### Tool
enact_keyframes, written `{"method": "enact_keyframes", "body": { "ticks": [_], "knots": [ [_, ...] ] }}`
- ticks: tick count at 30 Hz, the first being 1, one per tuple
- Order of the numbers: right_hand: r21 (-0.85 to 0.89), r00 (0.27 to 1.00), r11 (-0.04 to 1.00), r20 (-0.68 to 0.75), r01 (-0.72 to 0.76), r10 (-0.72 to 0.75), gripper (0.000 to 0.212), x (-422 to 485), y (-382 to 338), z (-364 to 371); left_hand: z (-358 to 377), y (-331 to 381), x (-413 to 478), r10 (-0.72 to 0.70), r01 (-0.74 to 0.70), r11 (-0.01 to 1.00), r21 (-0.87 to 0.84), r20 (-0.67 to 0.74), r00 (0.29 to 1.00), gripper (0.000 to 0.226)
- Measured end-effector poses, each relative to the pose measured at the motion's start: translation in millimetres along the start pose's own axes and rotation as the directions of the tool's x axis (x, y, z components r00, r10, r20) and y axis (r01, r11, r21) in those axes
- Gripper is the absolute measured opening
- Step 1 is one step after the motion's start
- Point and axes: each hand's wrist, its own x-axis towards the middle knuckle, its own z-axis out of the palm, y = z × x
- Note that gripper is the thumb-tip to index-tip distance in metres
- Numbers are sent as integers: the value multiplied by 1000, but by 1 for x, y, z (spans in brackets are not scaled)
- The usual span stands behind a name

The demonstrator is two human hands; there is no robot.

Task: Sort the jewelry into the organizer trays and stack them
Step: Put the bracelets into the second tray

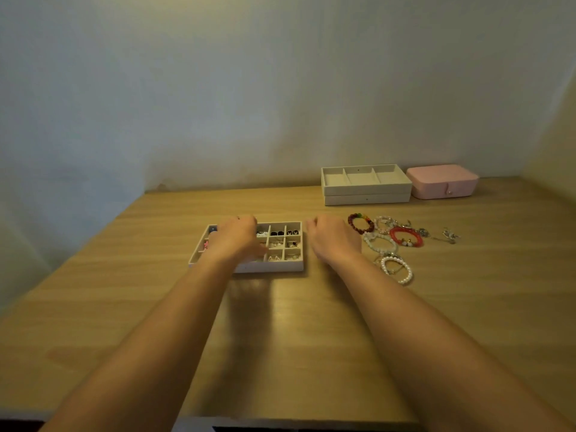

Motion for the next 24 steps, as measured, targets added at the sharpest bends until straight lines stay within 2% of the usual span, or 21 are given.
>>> {"method": "enact_keyframes", "body": {
  "ticks": [2, 4, 9, 13, 18, 21, 24],
  "knots": [
    [-29, 998, 1000, -57, -5, 3, 47, 11, 17, -14, -3, 25, 9, 54, -53, 994, -95, 13, 998, 65],
    [-16, 998, 999, -56, -36, 35, 47, 28, 38, -31, -1, 53, 22, 98, -89, 981, -170, 44, 994, 65],
    [-48, 972, 975, -98, -218, 213, 53, 77, 106, -63, 14, 113, 74, 138, -99, 938, -333, 97, 986, 67],
    [10, 944, 947, -75, -321, 321, 59, 113, 144, -64, 36, 139, 128, 50, -12, 907, -421, 79, 996, 75],
    [77, 942, 950, -132, -302, 310, 62, 141, 156, -49, 57, 151, 181, -109, 106, 898, -427, 18, 994, 62],
    [156, 920, 942, -219, -296, 326, 58, 148, 152, -47, 68, 155, 196, -116, 118, 875, -469, 35, 993, 61],
    [216, 905, 929, -244, -299, 348, 57, 151, 148, -52, 72, 161, 200, -131, 127, 816, -564, 34, 991, 48]
  ]
}}
